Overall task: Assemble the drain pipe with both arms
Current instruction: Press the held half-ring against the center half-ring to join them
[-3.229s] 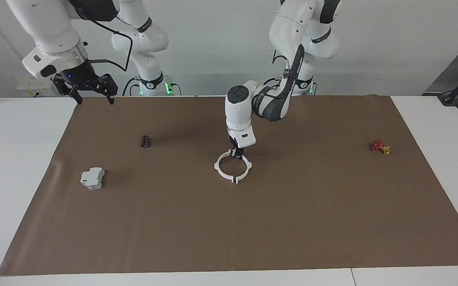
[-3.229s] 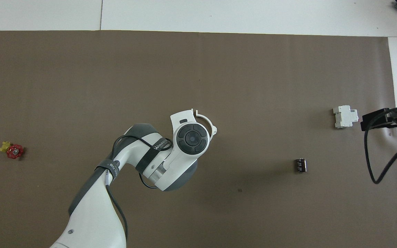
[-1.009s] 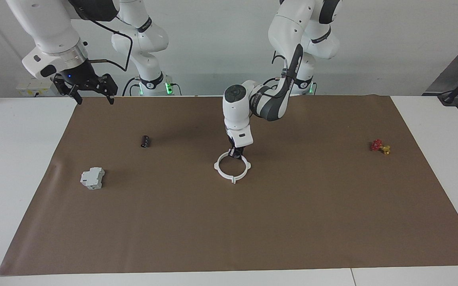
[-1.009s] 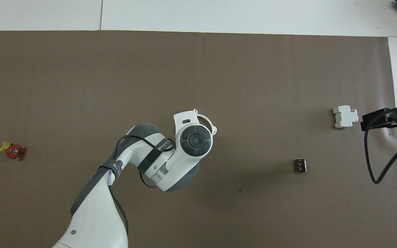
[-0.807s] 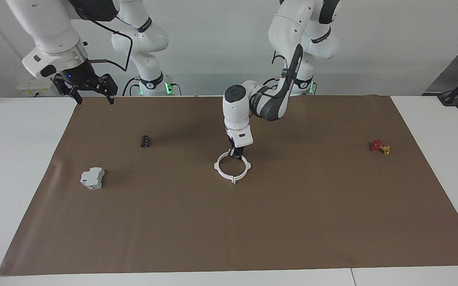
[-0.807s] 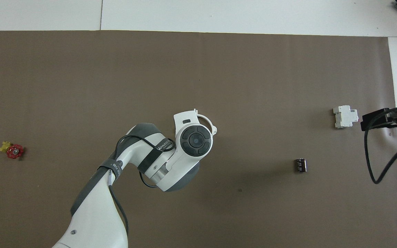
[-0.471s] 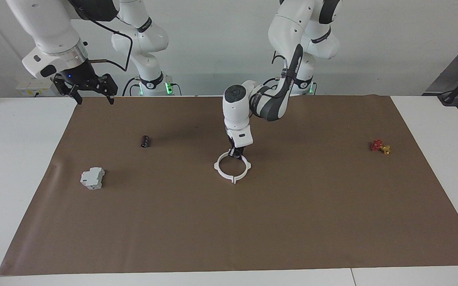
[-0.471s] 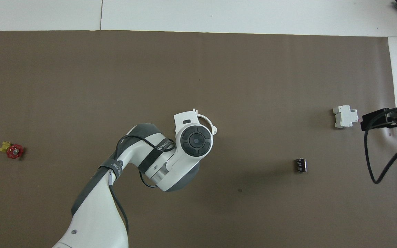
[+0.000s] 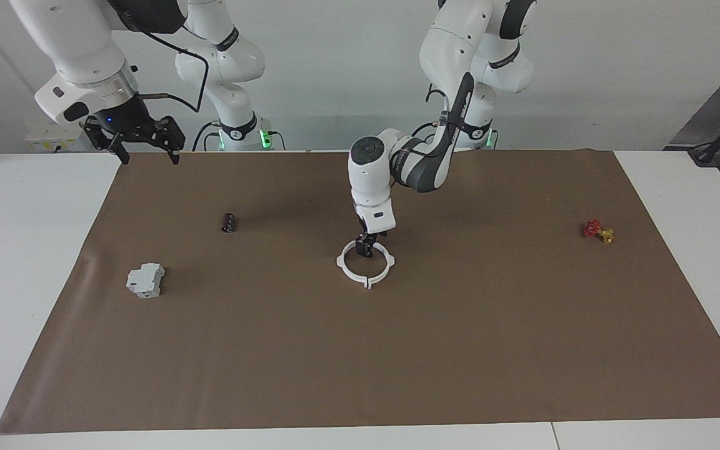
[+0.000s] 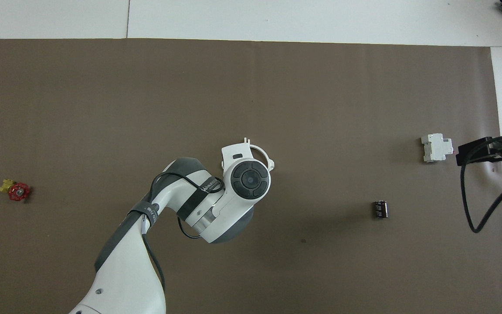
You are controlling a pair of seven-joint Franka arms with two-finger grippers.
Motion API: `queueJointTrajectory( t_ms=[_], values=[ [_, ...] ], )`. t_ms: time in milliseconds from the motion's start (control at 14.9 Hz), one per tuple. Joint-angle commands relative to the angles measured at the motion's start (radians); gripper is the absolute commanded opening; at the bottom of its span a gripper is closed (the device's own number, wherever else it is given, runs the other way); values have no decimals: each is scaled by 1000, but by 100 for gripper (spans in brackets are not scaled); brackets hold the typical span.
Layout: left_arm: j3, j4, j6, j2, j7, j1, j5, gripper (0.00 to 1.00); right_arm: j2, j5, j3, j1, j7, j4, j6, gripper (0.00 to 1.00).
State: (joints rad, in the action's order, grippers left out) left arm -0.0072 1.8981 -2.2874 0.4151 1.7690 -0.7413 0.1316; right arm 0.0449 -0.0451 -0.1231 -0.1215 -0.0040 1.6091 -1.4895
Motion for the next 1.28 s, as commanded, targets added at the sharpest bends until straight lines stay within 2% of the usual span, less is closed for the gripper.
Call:
queueJointTrajectory(
  t_ms=[0, 404, 807, 1009, 1211],
  values=[
    [12, -4, -3, 17, -2, -15, 11, 100, 15, 21, 10, 20, -30, 8, 8, 100],
    [12, -5, 12, 10, -5, -13, 11, 100, 15, 22, 10, 20, -30, 8, 8, 100],
    [13, -27, 89, -32, -20, -4, 11, 100, 15, 22, 10, 20, -30, 8, 8, 100],
    [15, -27, 127, -87, -51, 5, 10, 100, 15, 22, 10, 20, -30, 8, 8, 100],
    [12, -16, 186, -179, -91, 40, 5, 100, 15, 22, 10, 20, -30, 8, 8, 100]
  ],
)
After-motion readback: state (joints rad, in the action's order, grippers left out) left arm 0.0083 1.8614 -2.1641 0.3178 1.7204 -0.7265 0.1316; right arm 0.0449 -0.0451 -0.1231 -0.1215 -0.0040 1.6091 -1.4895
